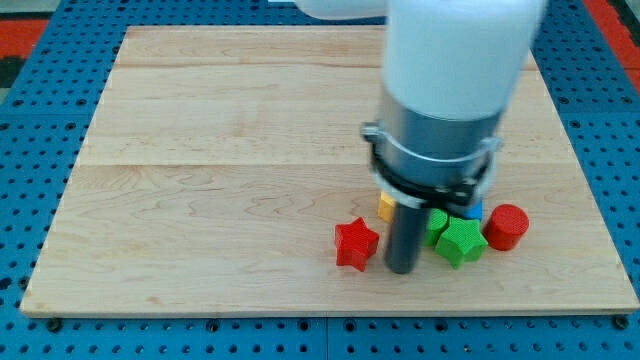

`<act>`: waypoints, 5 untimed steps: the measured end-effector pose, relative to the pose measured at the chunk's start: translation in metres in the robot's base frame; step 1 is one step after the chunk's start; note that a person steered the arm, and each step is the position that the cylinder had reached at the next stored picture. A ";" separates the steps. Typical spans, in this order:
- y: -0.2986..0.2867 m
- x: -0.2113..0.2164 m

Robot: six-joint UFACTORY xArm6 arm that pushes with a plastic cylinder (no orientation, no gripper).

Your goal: Move the red star to the group of blocks

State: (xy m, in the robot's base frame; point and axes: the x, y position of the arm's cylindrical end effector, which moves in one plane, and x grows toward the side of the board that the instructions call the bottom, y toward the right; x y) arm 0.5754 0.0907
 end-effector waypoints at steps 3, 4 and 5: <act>-0.095 -0.001; -0.052 -0.025; -0.006 -0.039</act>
State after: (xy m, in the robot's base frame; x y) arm 0.5363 0.0850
